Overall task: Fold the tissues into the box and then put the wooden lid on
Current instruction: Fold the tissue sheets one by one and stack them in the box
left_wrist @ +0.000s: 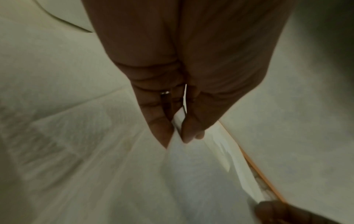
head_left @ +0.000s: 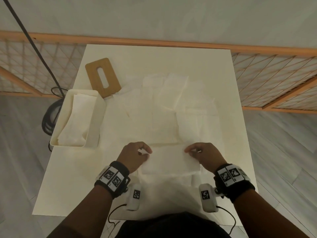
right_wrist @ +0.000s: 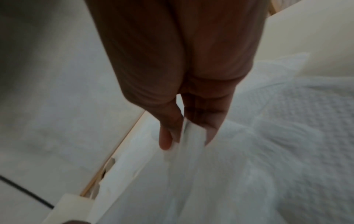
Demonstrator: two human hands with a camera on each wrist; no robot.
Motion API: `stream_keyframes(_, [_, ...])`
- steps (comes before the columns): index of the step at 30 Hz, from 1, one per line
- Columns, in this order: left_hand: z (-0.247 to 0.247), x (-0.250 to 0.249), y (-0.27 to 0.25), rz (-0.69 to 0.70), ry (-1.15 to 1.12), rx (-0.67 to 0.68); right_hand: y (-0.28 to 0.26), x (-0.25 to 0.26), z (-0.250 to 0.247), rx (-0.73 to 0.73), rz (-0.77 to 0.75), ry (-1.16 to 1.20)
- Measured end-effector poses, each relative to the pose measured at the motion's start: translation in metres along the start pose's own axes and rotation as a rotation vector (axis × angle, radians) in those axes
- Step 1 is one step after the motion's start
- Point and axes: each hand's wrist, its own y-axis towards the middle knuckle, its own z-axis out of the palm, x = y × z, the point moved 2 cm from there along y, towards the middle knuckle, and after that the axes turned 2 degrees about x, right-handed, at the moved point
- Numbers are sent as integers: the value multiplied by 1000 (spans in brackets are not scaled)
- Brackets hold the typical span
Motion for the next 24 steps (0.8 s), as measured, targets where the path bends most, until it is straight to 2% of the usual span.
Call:
stream_keyframes(4, [11,8,3,25,135,16,4,-4,5,-112,-14,-146])
stream_keyframes(7, [18,14,5,27,210,45,7,-4,-4,-382,19,-140])
stream_keyframes(8, [20,16,5,31,232,51,9,-7,-7,-432,56,-145])
stream_keyframes(11, [22,19,4,28,315,80,18,-16,-8,-291,166,-246])
stream_keyframes(13, [22,19,4,32,337,92,24,-18,-9,-246,156,-284])
stream_keyframes(17, [14,13,11,45,346,66,28,-18,-21,-306,140,-308])
stream_keyframes(21, [7,7,17,29,402,106,22,-15,-41,-396,131,-315])
stream_keyframes(23, [3,0,21,28,347,51,18,-6,-52,-452,23,-328])
stream_keyframes(24, [0,-6,24,24,290,20,14,1,-56,-461,-83,-320])
